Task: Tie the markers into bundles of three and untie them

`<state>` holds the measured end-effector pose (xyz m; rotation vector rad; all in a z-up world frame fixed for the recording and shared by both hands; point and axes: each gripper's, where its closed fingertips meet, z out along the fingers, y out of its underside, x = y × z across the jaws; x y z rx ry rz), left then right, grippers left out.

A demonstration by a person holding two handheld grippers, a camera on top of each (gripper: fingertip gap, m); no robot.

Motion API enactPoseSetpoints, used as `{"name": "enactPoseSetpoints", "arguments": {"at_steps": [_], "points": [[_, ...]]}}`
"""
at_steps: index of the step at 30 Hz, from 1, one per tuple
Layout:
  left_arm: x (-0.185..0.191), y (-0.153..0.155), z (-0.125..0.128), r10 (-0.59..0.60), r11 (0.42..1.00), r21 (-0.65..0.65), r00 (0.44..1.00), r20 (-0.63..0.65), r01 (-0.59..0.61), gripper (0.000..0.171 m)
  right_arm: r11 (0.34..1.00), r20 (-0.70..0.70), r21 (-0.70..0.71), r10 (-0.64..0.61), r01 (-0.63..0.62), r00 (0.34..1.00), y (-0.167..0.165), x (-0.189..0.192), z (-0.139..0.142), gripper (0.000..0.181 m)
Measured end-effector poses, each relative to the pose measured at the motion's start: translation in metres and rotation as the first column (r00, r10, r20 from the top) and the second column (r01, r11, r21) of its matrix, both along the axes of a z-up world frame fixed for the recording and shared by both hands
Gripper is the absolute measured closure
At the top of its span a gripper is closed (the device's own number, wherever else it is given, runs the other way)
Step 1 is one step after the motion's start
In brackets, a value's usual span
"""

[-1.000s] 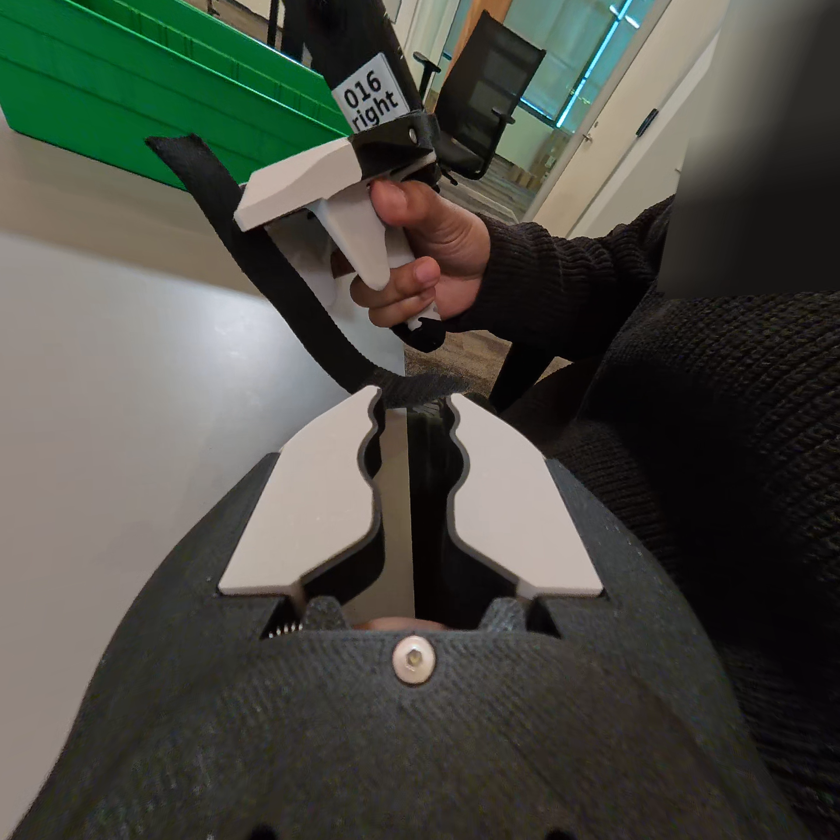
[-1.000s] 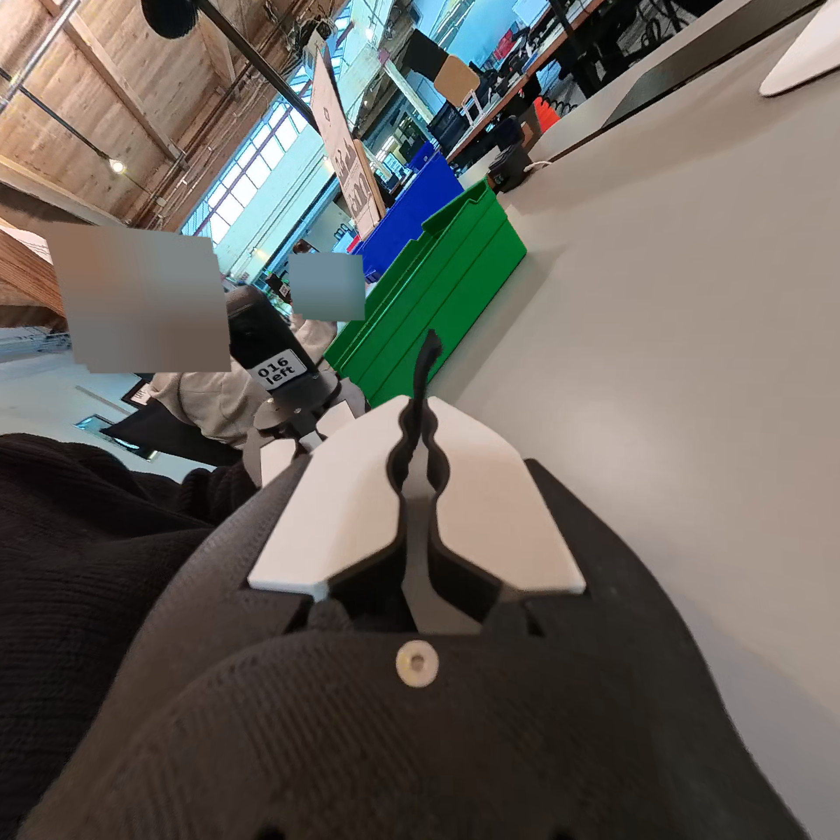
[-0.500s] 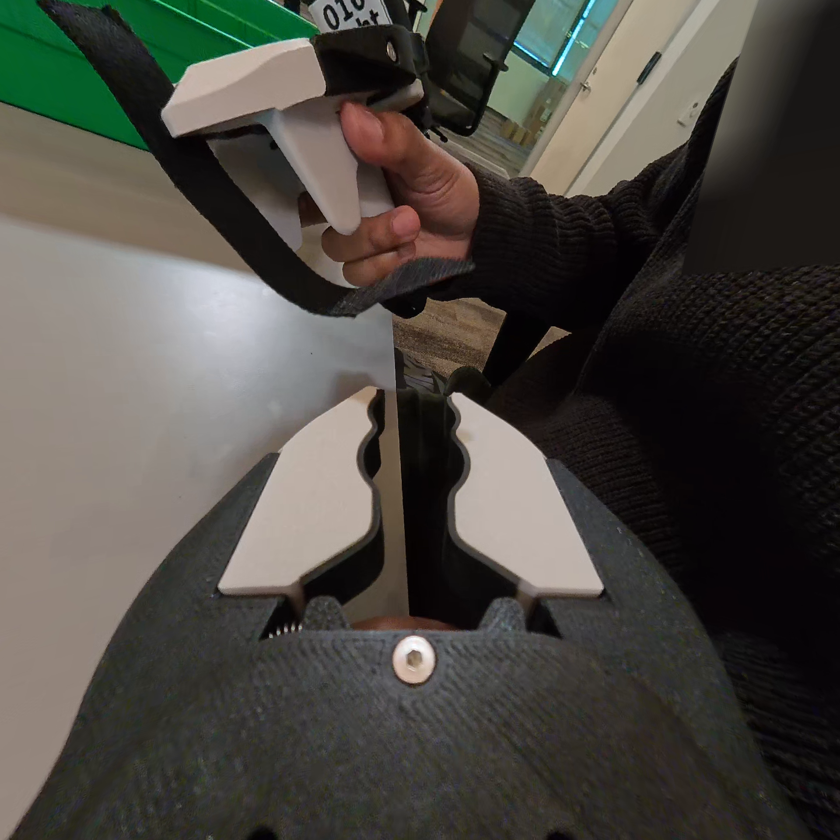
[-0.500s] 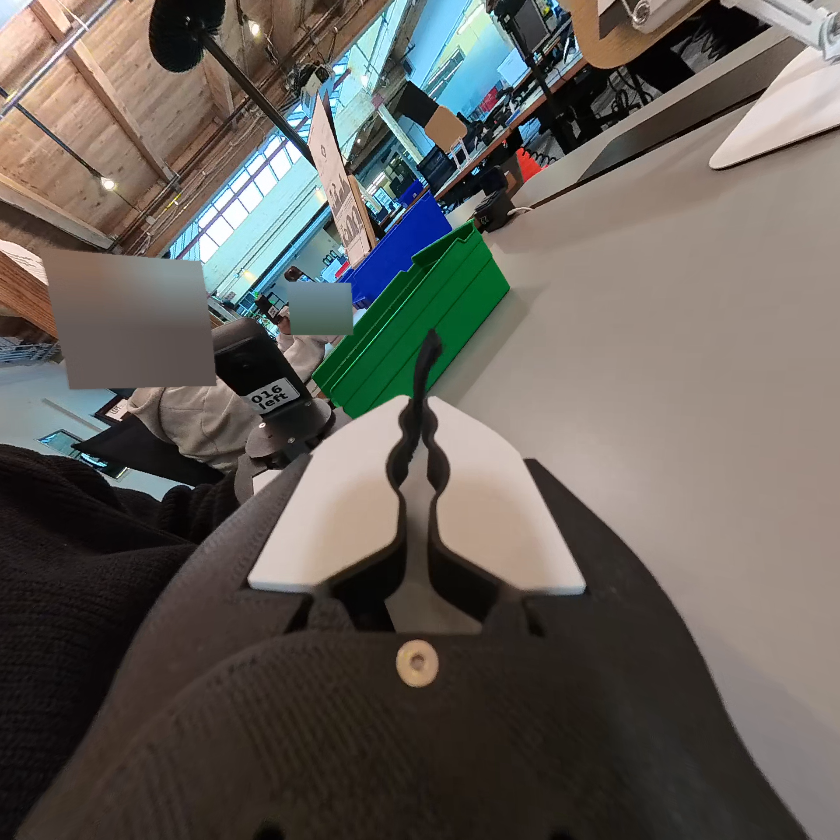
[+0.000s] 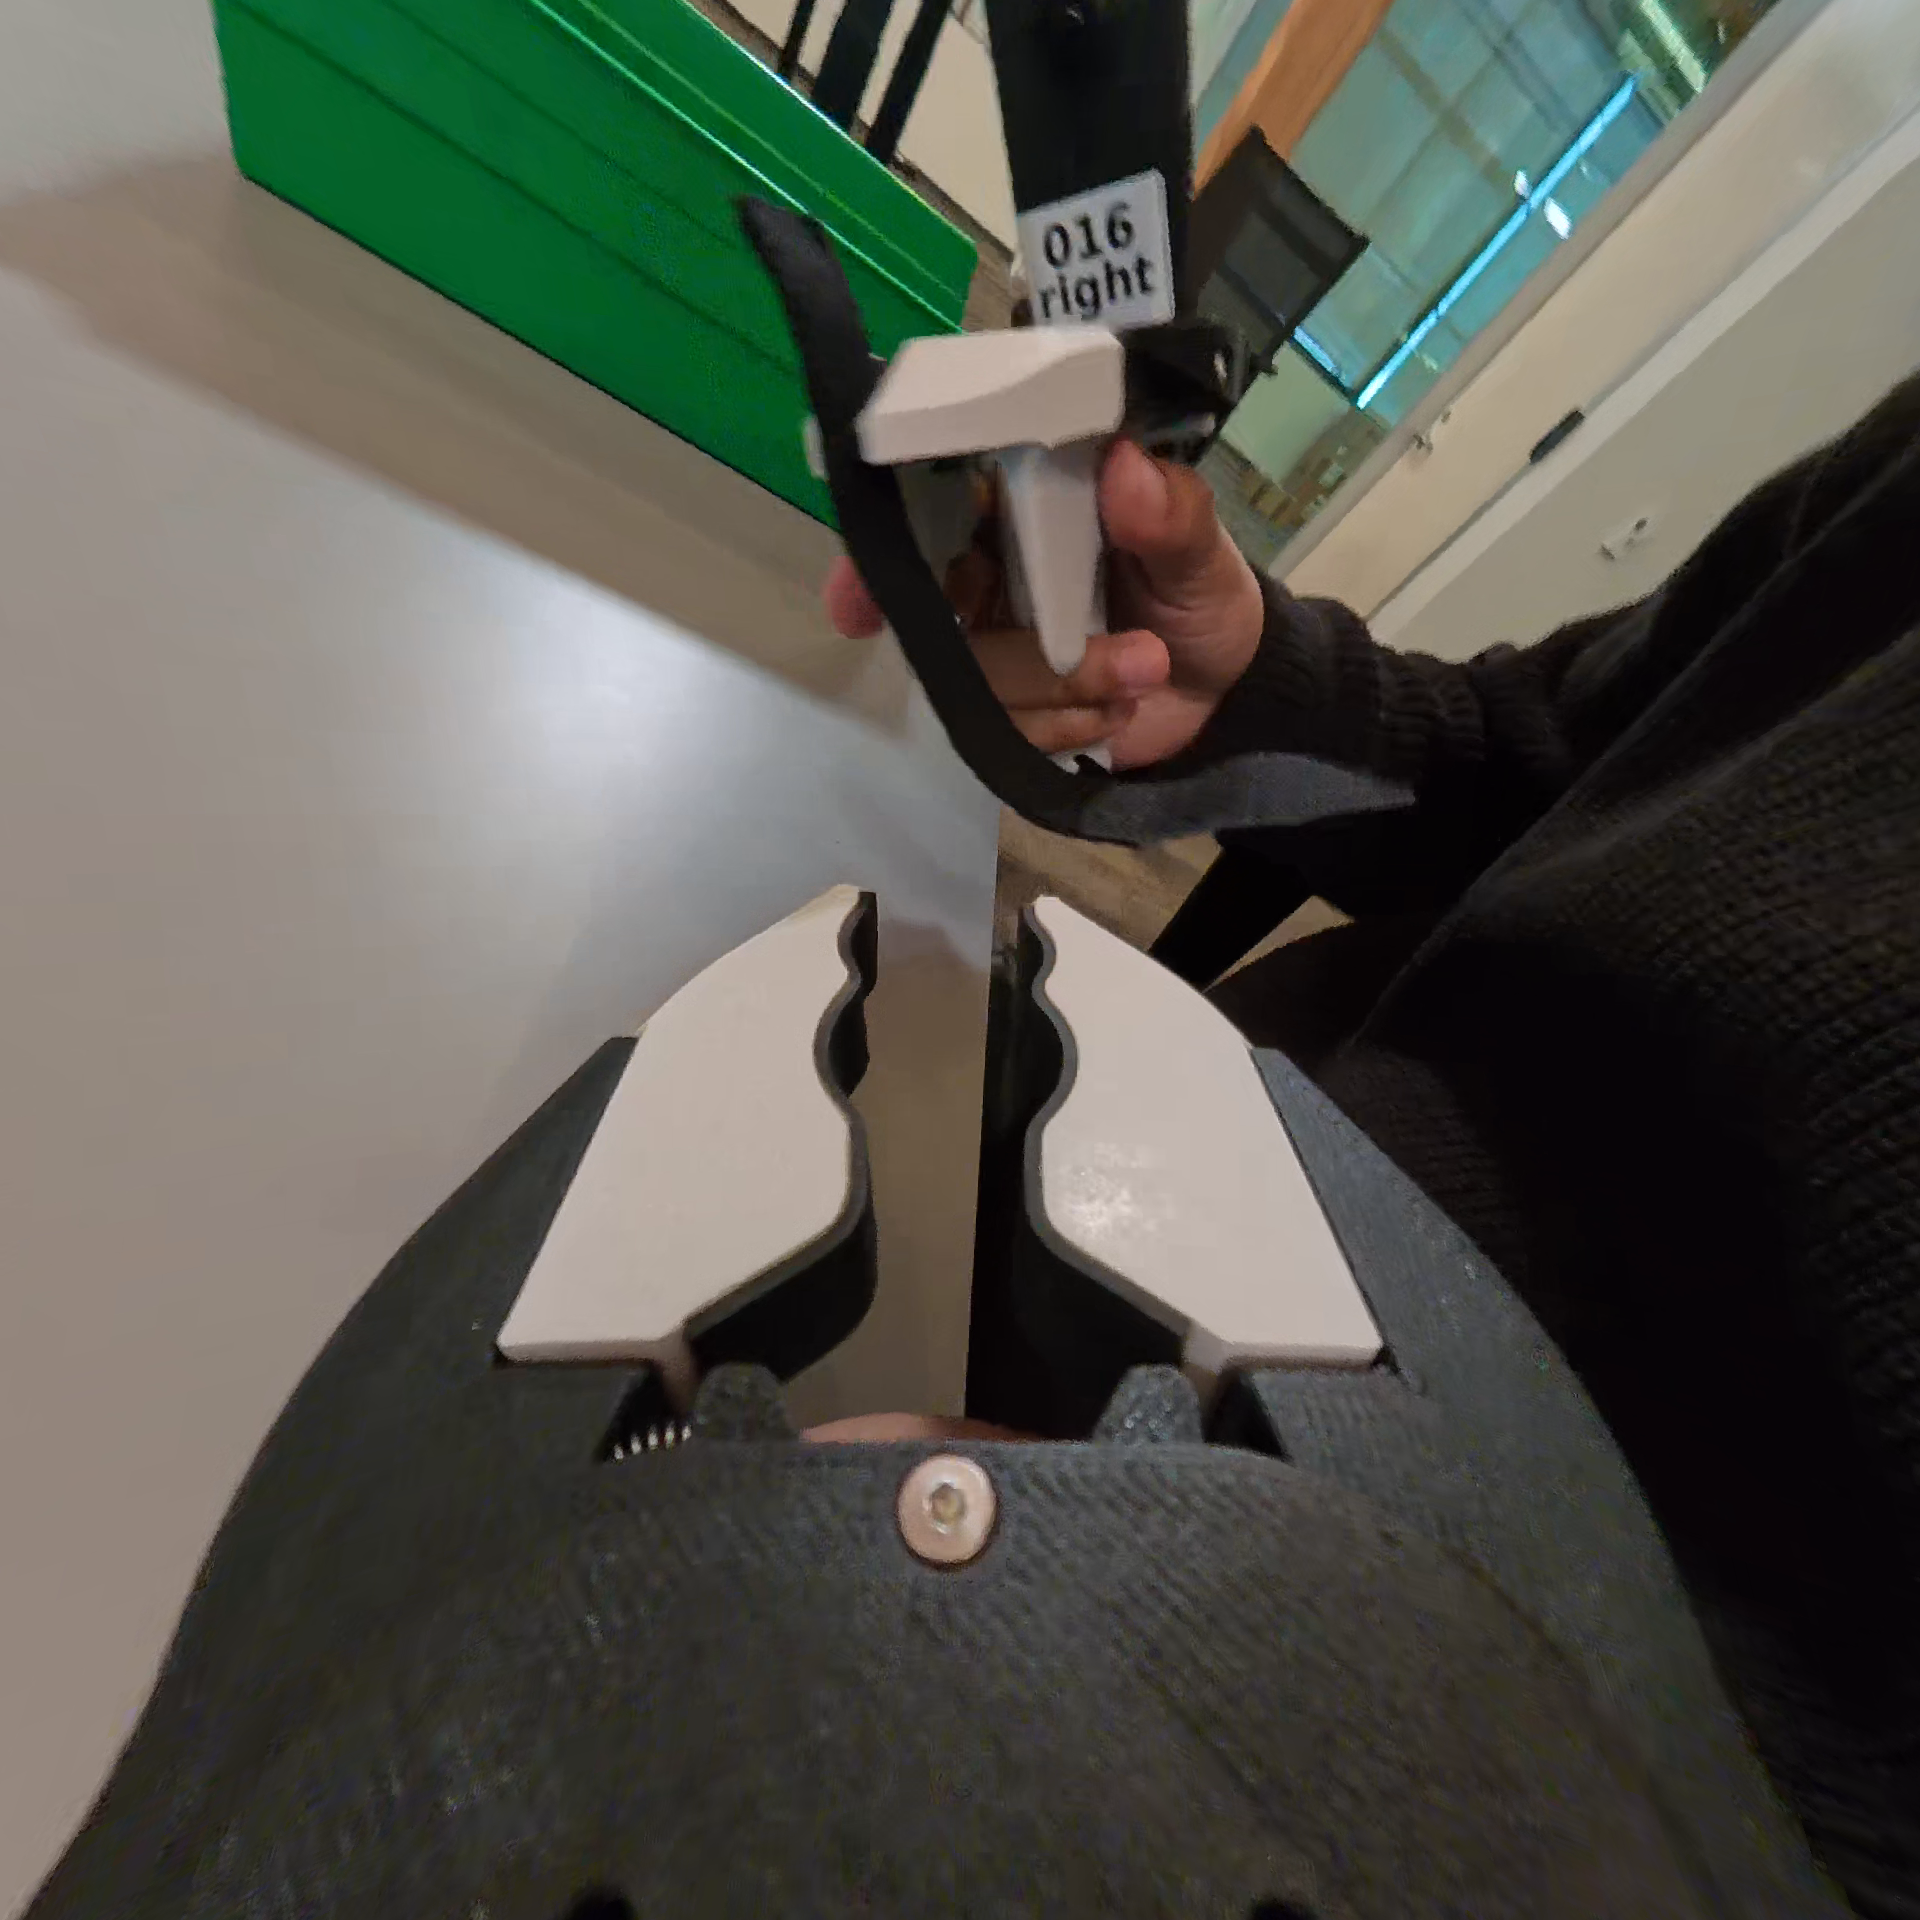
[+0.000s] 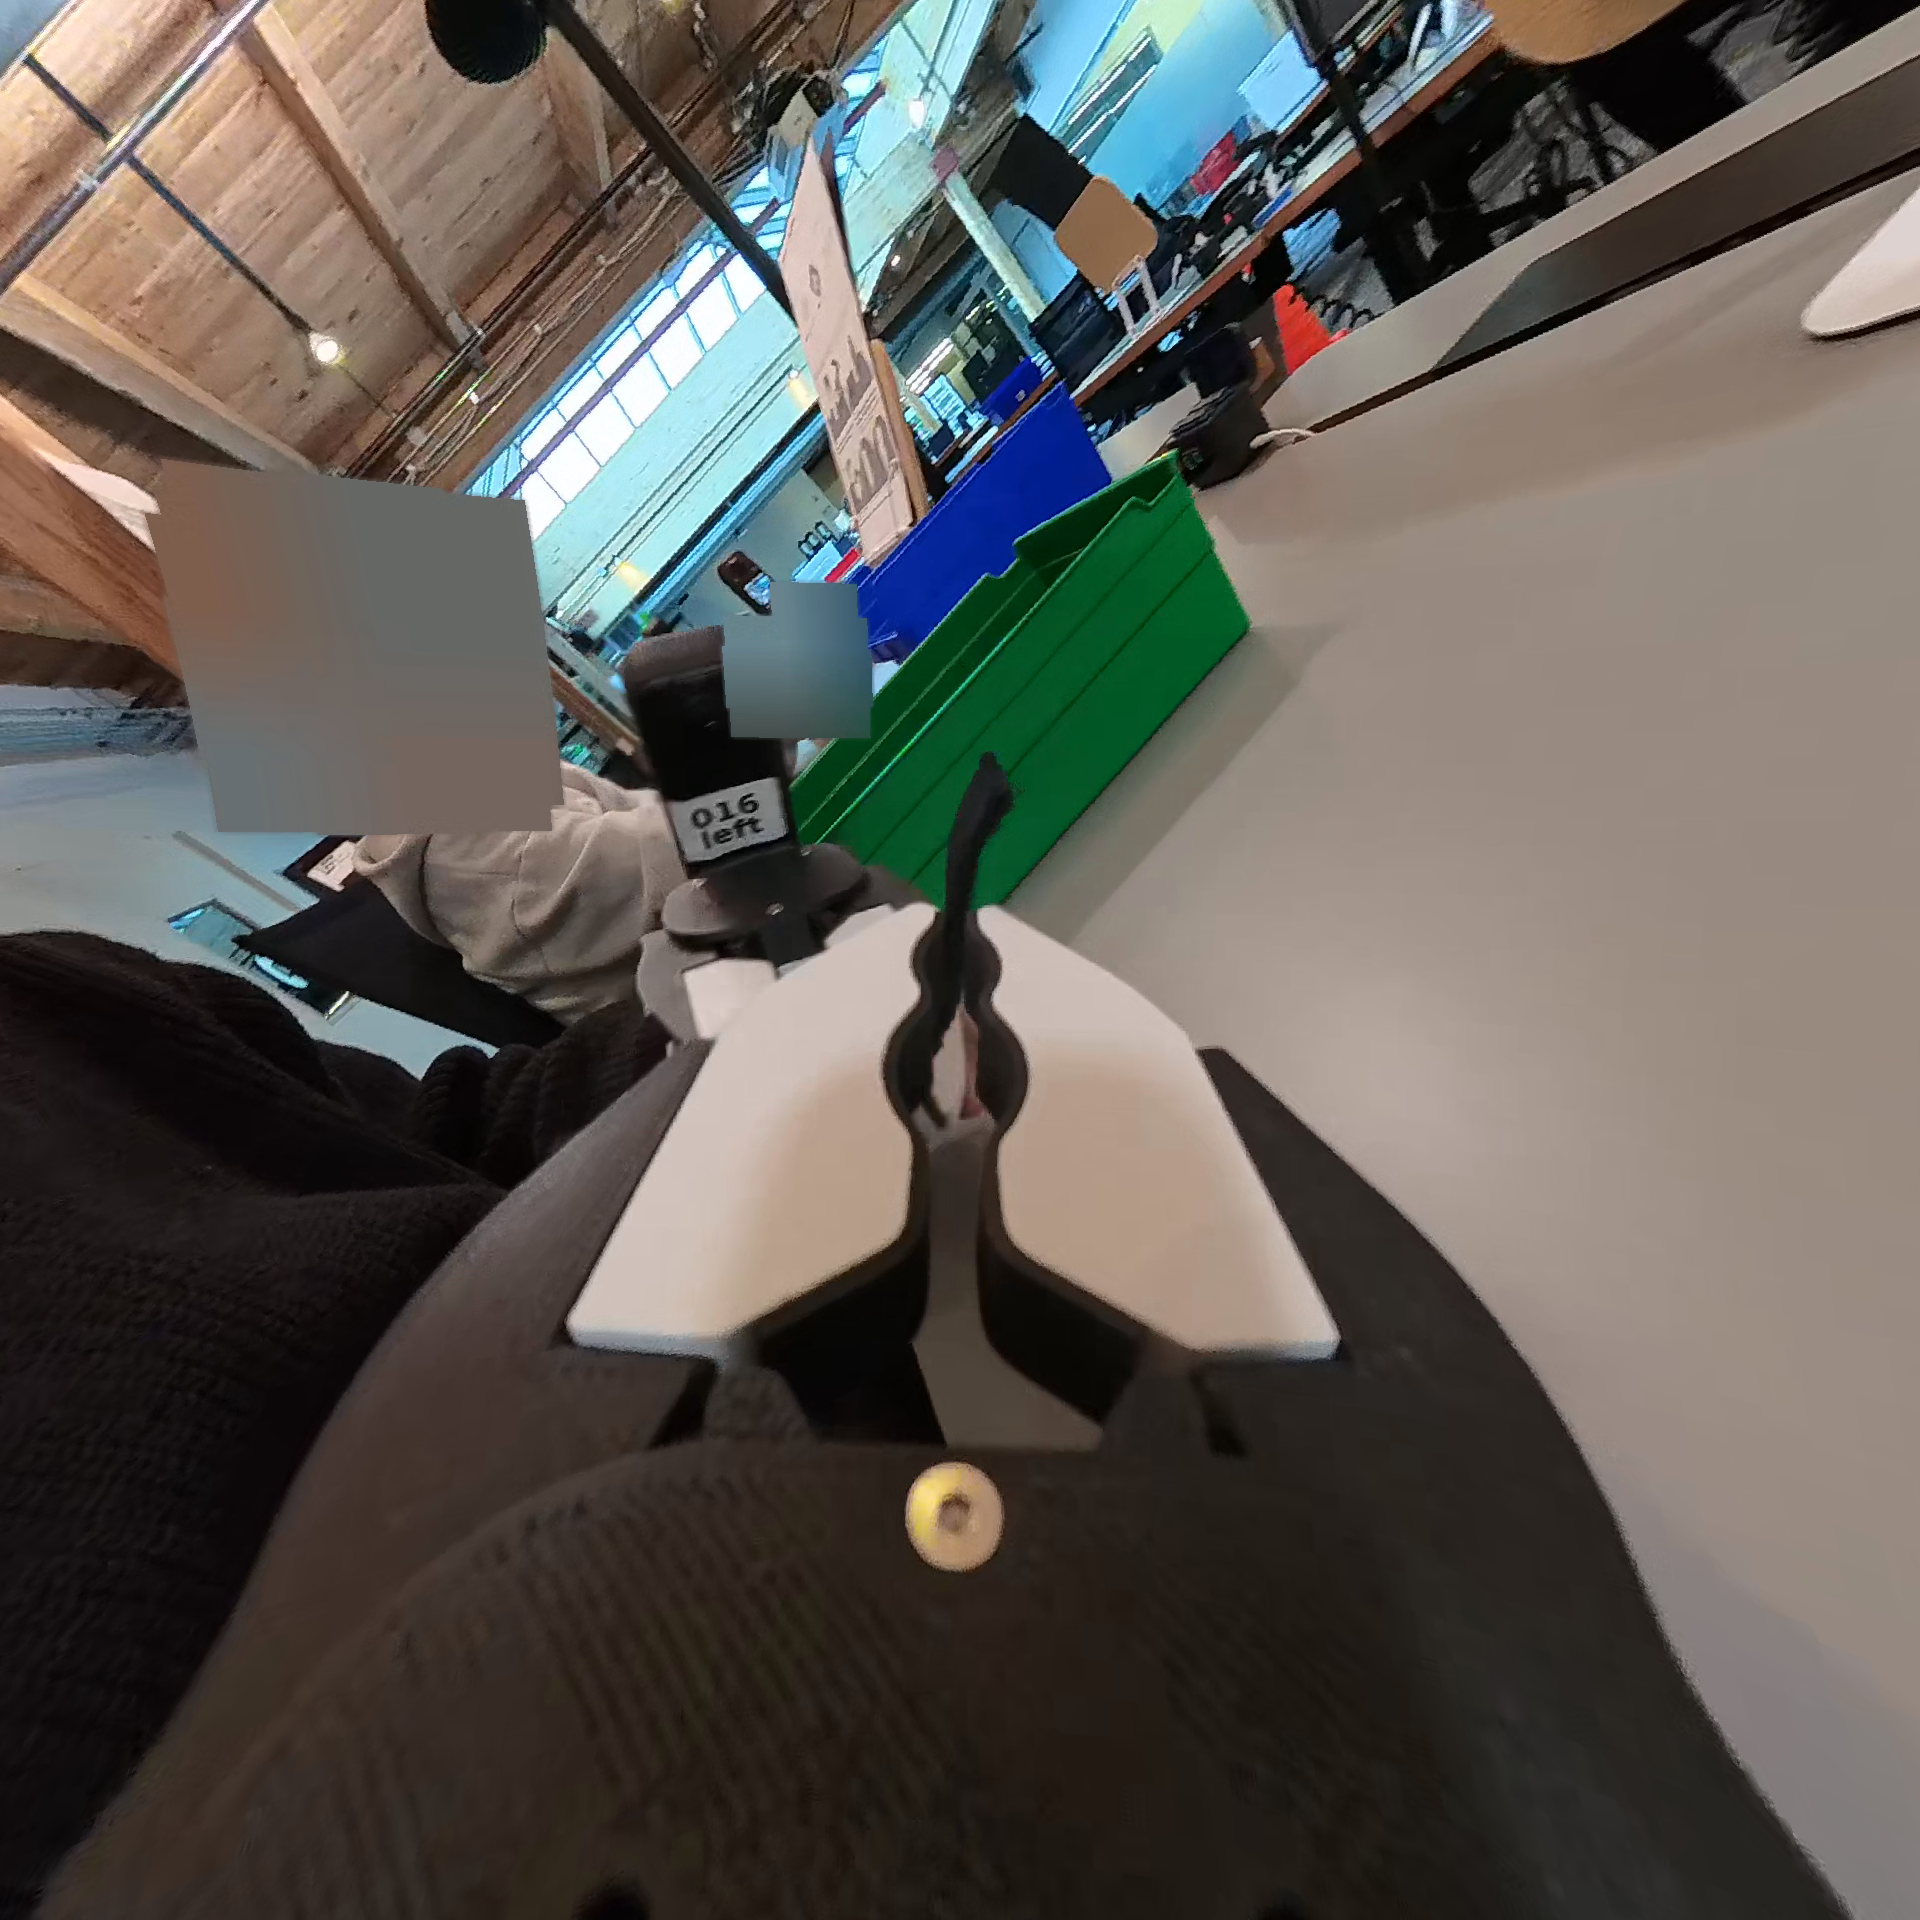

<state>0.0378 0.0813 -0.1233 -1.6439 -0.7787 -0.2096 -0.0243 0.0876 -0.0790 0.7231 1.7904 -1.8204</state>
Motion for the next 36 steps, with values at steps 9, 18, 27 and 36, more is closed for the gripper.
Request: {"name": "enactPoseSetpoints", "arguments": {"at_steps": [9,18,27,36], "points": [[-0.001,-0.002,0.026,-0.087,0.940,0.342,0.965,0.249,-0.004,0.144,0.995,-0.143,0.010,0.098,-0.098,0.985,-0.011,0.027,0.007,0.179],[0.002,0.003,0.021,-0.096,0.945,0.327,0.960,0.265,0.005,0.166,0.993,-0.195,0.023,0.117,-0.115,0.974,-0.014,0.034,0.007,0.179],[0.008,0.008,0.022,-0.130,0.944,0.329,0.957,0.258,0.039,0.161,0.989,-0.199,0.030,0.145,-0.142,0.969,-0.015,0.040,0.006,0.178],[0.007,0.005,0.027,-0.131,0.934,0.356,0.959,0.252,0.034,0.164,0.983,-0.178,0.038,0.183,-0.180,0.967,-0.017,0.045,0.003,0.178]]}}
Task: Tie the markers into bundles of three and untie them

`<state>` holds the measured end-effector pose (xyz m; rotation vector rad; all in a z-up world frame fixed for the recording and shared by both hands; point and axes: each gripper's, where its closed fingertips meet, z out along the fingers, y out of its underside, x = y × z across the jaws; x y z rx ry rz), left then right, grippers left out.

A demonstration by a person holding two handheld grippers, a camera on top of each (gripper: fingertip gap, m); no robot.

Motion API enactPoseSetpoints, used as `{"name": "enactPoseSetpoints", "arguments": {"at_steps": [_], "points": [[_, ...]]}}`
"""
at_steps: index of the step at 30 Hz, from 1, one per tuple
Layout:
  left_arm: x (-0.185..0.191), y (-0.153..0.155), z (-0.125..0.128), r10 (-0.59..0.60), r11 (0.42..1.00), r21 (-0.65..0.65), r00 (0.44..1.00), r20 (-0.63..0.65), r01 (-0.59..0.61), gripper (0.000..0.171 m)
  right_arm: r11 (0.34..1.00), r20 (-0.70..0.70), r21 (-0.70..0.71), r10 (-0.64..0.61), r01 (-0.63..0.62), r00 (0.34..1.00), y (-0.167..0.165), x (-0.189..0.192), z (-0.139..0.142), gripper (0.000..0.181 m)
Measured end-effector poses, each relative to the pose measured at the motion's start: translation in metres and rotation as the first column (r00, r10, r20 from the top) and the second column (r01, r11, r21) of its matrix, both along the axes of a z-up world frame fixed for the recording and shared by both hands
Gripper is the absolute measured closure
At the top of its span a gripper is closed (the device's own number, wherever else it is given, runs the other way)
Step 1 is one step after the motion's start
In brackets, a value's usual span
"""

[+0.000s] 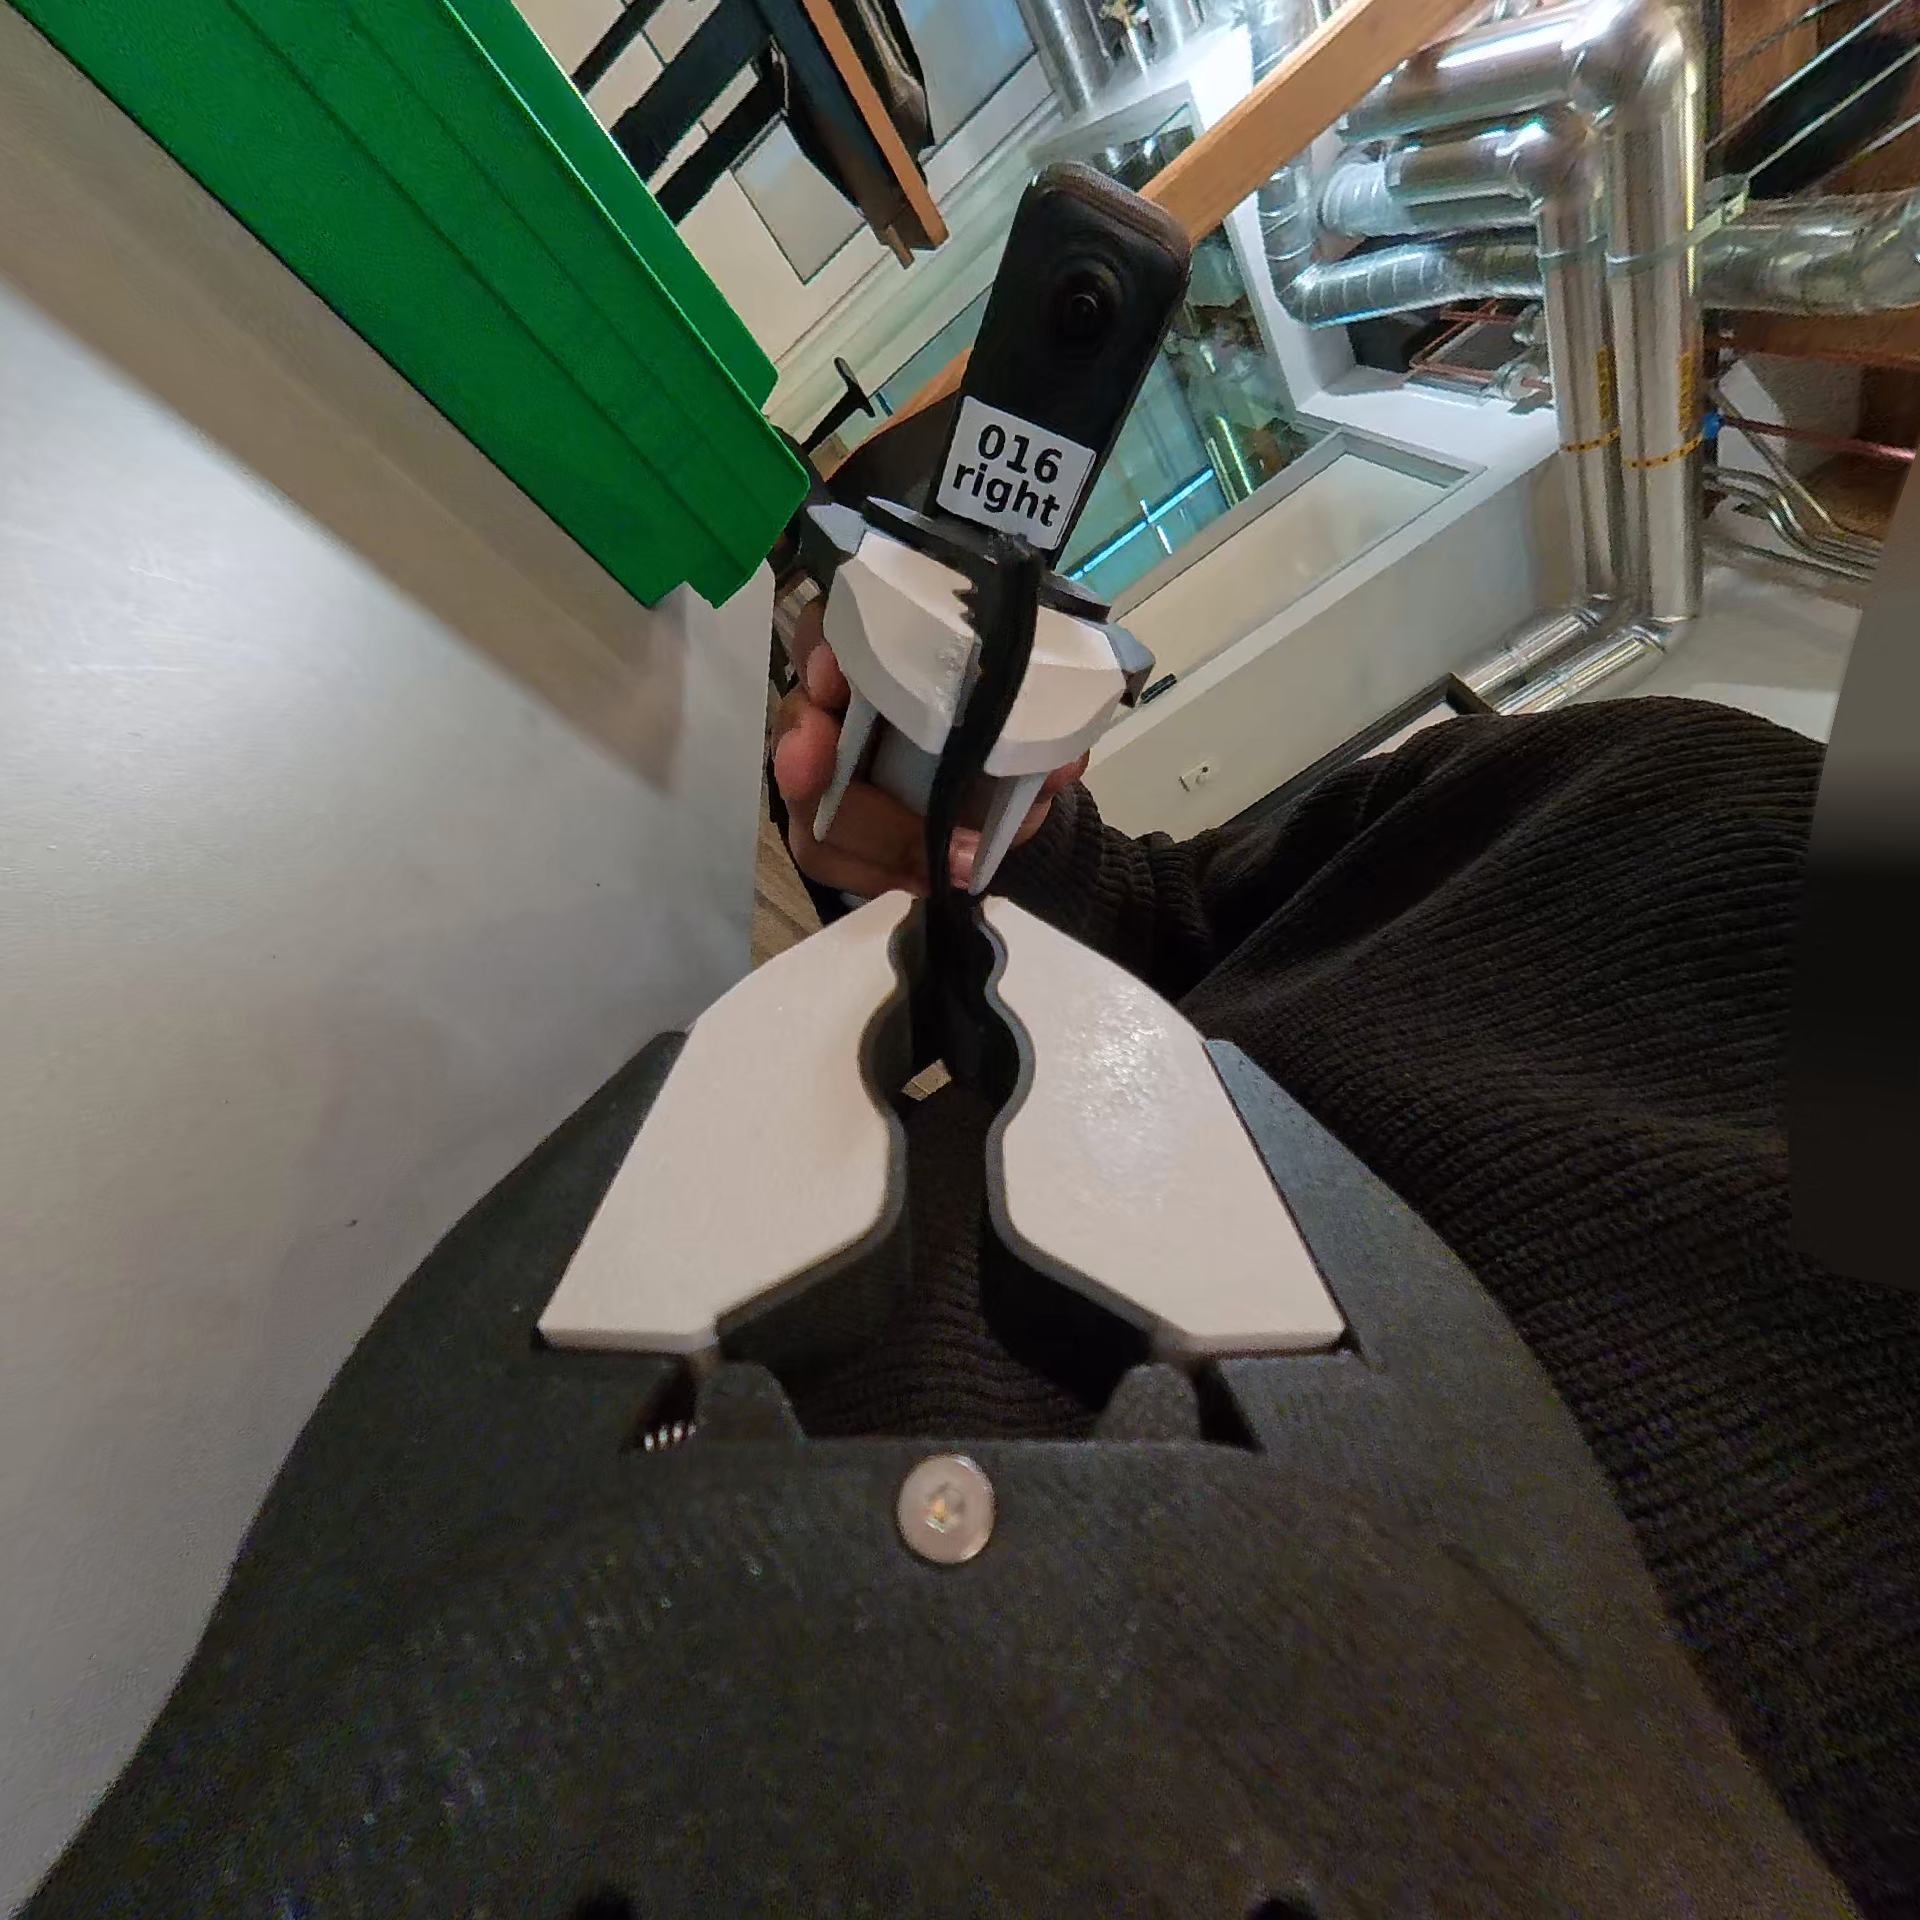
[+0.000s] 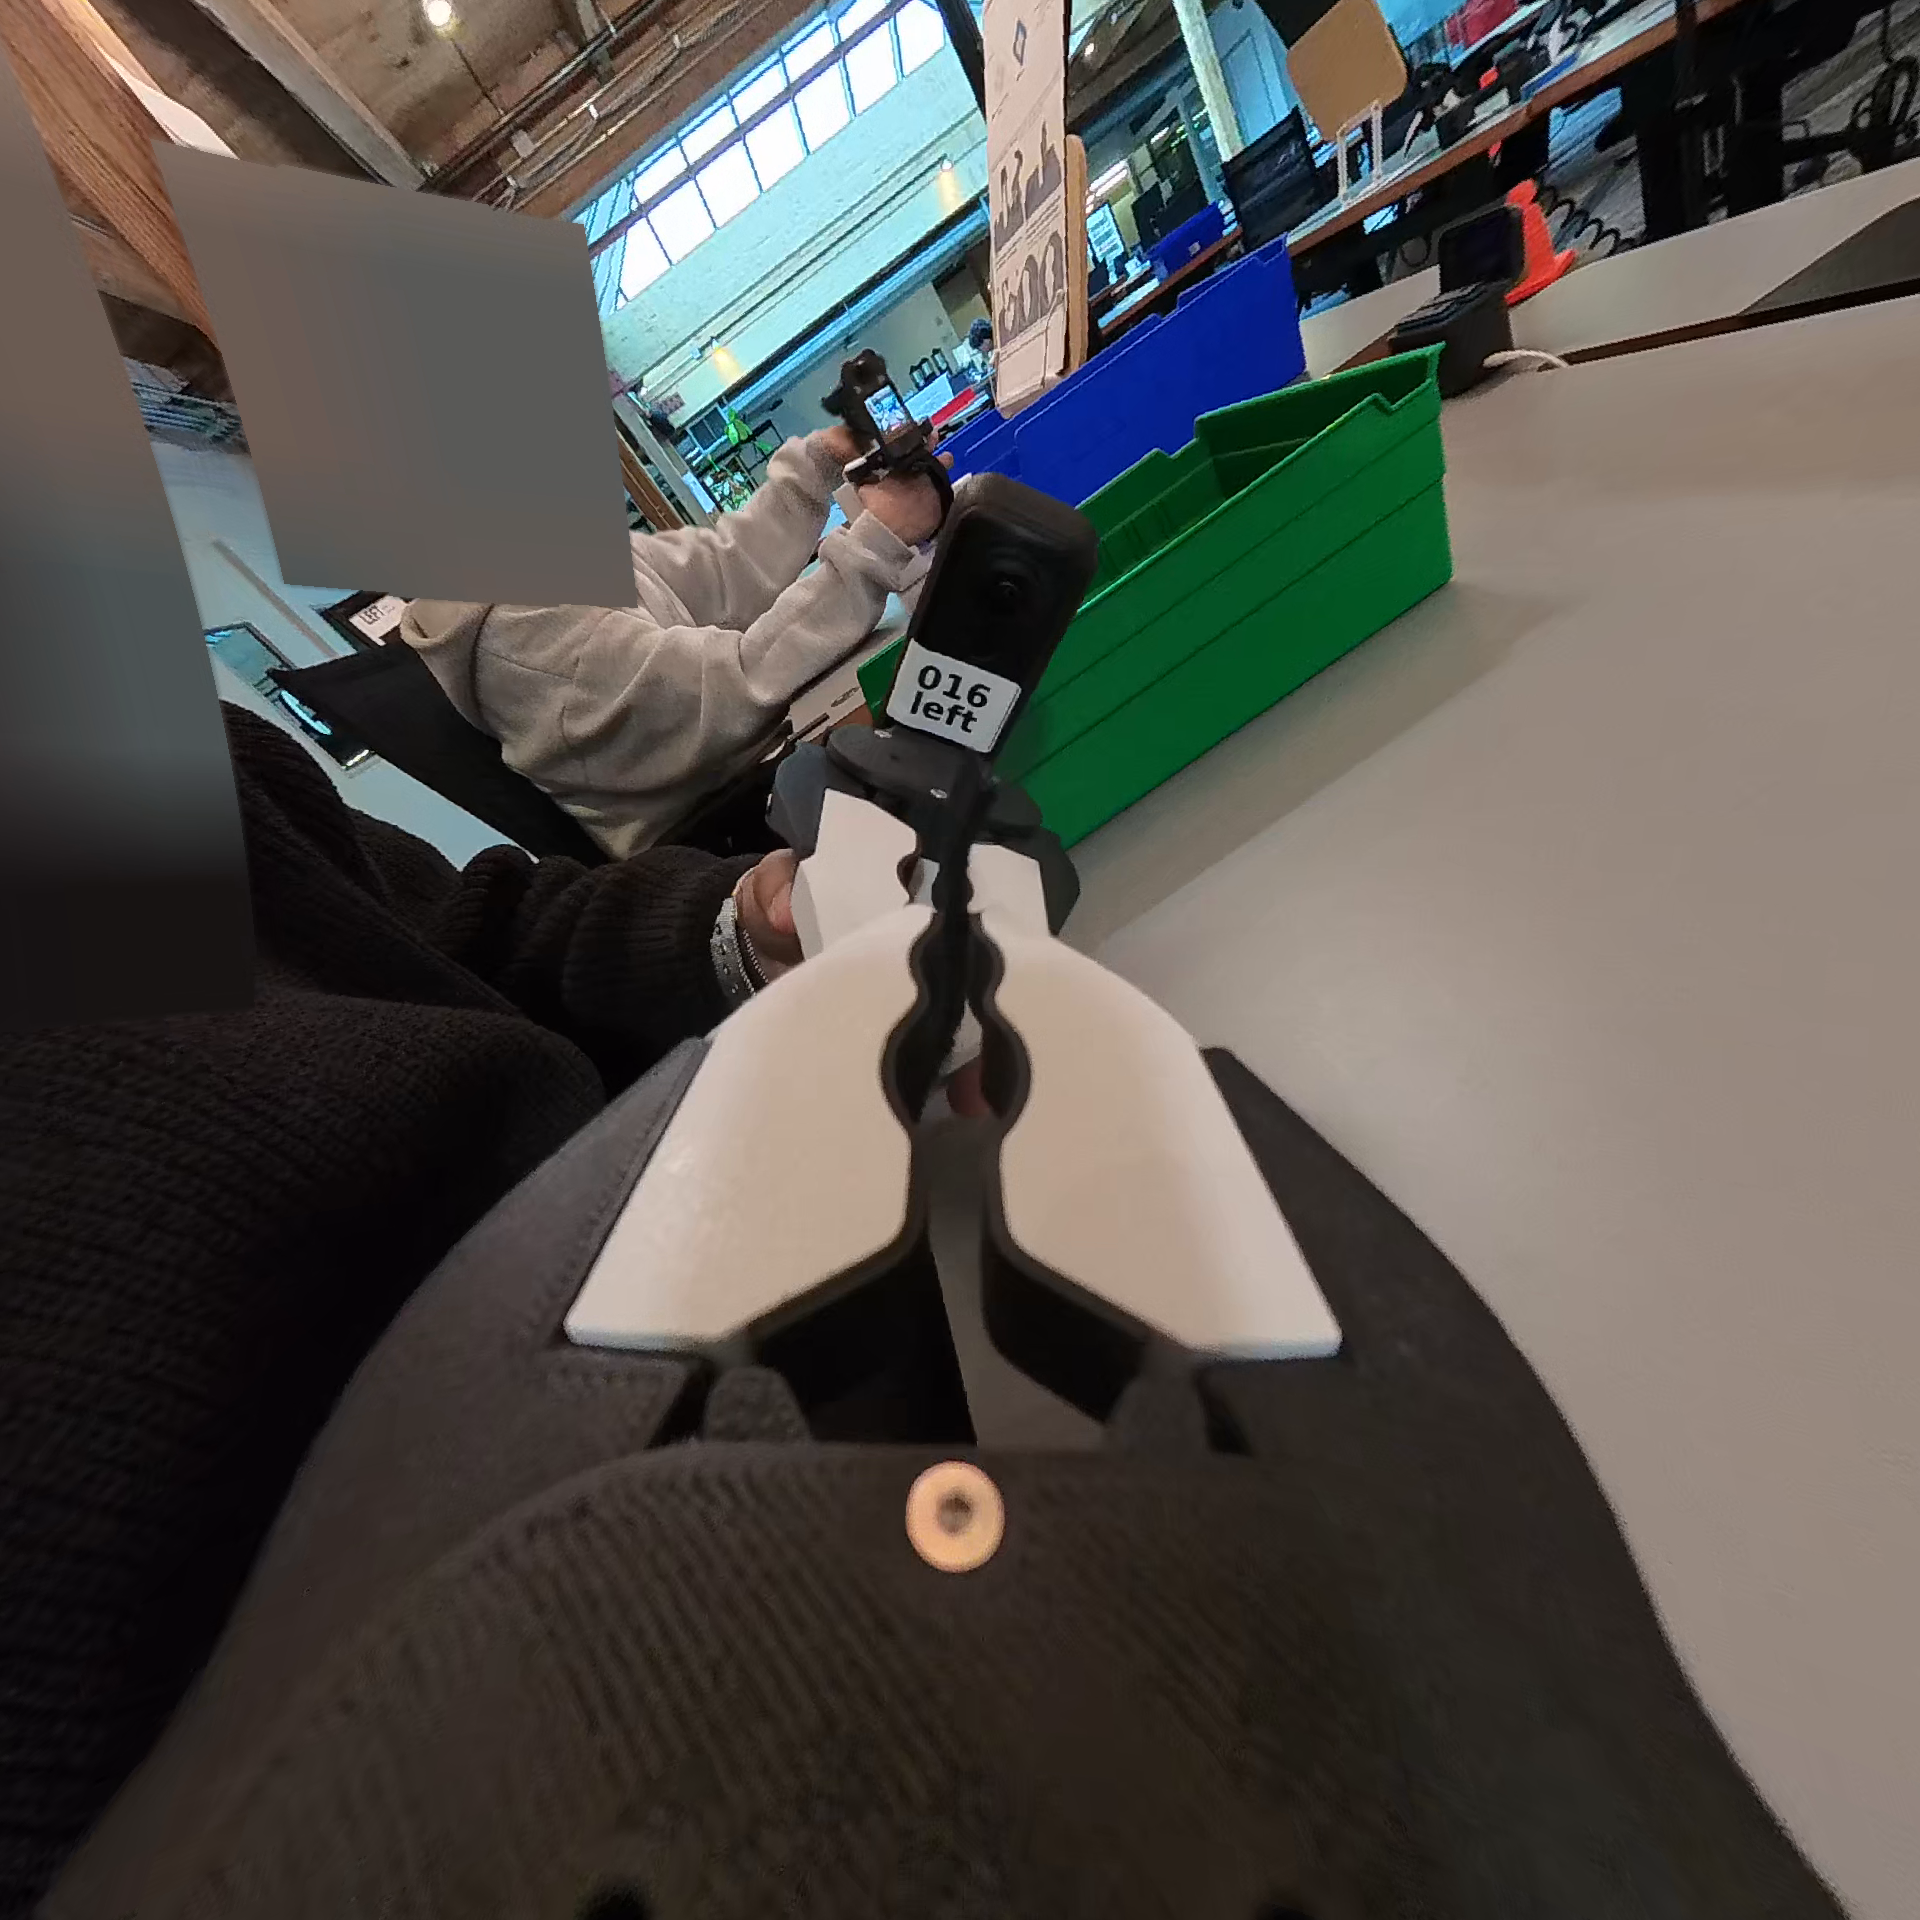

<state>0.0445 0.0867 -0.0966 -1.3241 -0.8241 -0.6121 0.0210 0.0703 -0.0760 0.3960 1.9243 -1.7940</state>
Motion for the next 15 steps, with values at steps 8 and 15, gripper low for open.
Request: {"name": "enactPoseSetpoints", "arguments": {"at_steps": [8,15], "points": [[-0.005,-0.004,0.001,0.046,0.998,-0.032,0.998,-0.049,-0.047,0.169,1.000,0.015,0.013,0.004,-0.004,1.000,-0.001,0.000,-0.002,0.166],[-0.019,-0.022,0.014,0.151,0.987,0.057,0.988,-0.043,-0.149,0.169,1.000,0.107,0.003,-0.005,0.005,0.994,0.000,-0.006,-0.003,0.150]]}}
